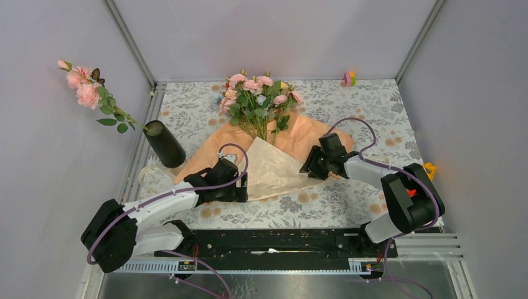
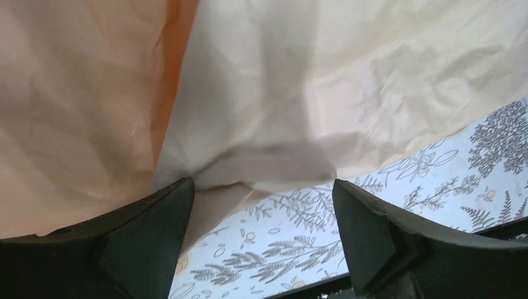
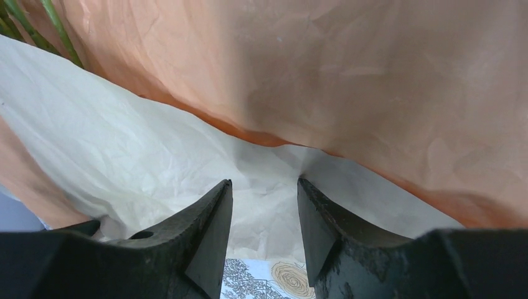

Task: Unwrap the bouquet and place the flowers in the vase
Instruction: Unfold the wrapping paper at the center of the board.

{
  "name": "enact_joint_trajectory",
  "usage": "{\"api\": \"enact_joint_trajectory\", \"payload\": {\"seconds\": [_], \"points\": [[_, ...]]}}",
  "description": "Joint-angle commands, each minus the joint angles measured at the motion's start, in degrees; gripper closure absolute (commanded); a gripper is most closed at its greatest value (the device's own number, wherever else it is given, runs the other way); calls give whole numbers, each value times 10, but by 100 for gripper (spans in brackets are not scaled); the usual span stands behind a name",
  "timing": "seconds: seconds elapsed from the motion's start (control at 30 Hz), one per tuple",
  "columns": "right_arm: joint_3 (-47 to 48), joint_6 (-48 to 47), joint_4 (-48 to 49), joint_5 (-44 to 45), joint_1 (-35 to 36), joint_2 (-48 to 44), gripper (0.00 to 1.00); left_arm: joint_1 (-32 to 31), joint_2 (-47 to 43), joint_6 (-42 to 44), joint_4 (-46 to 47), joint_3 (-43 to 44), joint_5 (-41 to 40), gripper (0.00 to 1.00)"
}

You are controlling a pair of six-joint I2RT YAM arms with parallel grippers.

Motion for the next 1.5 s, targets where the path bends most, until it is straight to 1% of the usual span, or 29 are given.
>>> {"api": "enact_joint_trajectory", "payload": {"seconds": [0.0,0.1,0.23,0.37,0.53,0.6,0.7,0.77,0.87,1.0,1.07,1.2,1.33,1.47], "points": [[-11,-20,-41,54,-10,-2,50,7,-48,-17,-58,-16,-13,9],[-7,-23,-52,62,-12,-7,50,14,-67,-35,-101,-7,-29,8],[-8,-27,-55,73,-15,-16,49,30,-105,-59,-132,0,-33,7],[1,-36,-59,72,-16,-17,49,54,-141,-63,-135,12,-18,6],[21,-69,-79,65,-16,-41,47,78,-146,-39,-127,70,12,5],[34,-89,-93,63,-17,-61,44,92,-128,-21,-114,99,42,4],[70,-129,-134,63,-18,-96,35,112,-92,8,-87,145,65,4],[88,-145,-158,59,-26,-116,31,125,-65,26,-63,172,86,4],[102,-161,-170,23,-53,-143,25,153,-17,41,-20,198,130,4],[111,-174,-167,-54,-99,-164,21,199,54,44,52,220,218,4],[116,-186,-163,-86,-115,-171,19,215,91,39,81,229,240,4],[122,-211,-163,-131,-141,-177,17,226,152,54,118,247,260,5],[126,-218,-162,-173,-158,-178,17,229,213,59,118,260,277,5],[129,-220,-157,-196,-163,-182,17,229,244,64,125,252,274,5]]}}
